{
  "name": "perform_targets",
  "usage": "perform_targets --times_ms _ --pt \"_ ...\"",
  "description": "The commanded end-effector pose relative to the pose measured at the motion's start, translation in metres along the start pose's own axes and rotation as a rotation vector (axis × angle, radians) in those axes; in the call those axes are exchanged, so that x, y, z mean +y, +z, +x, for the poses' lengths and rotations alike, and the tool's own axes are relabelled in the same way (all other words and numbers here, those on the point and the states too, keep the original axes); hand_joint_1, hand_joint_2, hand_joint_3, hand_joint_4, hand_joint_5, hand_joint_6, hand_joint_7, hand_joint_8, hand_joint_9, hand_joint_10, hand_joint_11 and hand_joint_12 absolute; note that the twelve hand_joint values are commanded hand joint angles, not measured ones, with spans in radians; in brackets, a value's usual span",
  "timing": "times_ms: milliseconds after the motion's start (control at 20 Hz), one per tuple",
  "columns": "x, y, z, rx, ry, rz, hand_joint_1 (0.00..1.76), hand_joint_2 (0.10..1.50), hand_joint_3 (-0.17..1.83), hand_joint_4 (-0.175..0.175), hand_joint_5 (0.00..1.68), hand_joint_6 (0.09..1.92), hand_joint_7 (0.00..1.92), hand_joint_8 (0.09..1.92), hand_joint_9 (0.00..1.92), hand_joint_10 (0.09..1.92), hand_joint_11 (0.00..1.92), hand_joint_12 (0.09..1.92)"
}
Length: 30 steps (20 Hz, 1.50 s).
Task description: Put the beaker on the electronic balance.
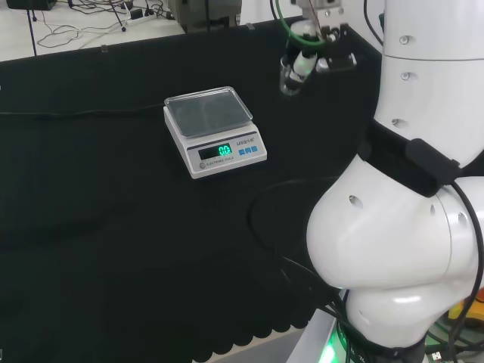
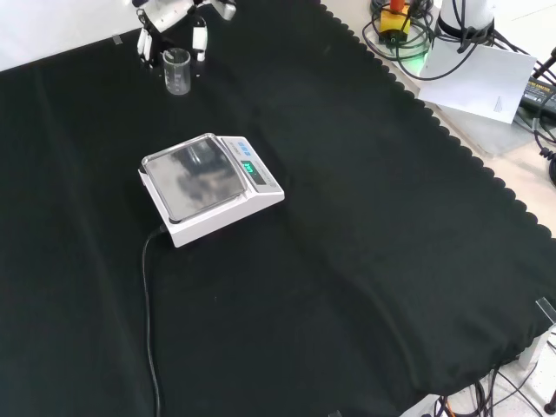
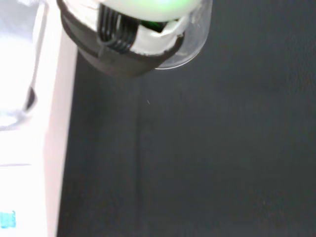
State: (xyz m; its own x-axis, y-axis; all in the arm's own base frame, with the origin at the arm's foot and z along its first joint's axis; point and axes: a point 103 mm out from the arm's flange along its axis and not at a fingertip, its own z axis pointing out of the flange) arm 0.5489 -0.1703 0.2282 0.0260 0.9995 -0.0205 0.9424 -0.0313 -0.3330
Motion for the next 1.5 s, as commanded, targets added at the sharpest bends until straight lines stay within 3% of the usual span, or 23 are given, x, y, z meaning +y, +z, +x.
perform_targets --times_ms 50,950,1500 --pt "-0.003 -0.025 0.03 -0.035 -0.043 0.016 1.25 1.03 0.06 0.041 1.12 0.8 1.12 0.81 1.29 0.6 1.31 0.71" --pt "0.016 -0.031 0.106 -0.033 -0.19 0.033 1.25 1.02 0.06 0.042 1.12 0.8 1.12 0.81 1.29 0.6 1.31 0.71" --pt "0.049 0.004 0.137 -0.029 -0.226 0.101 1.25 1.02 0.06 0.042 1.12 0.8 1.12 0.81 1.29 0.6 1.32 0.7"
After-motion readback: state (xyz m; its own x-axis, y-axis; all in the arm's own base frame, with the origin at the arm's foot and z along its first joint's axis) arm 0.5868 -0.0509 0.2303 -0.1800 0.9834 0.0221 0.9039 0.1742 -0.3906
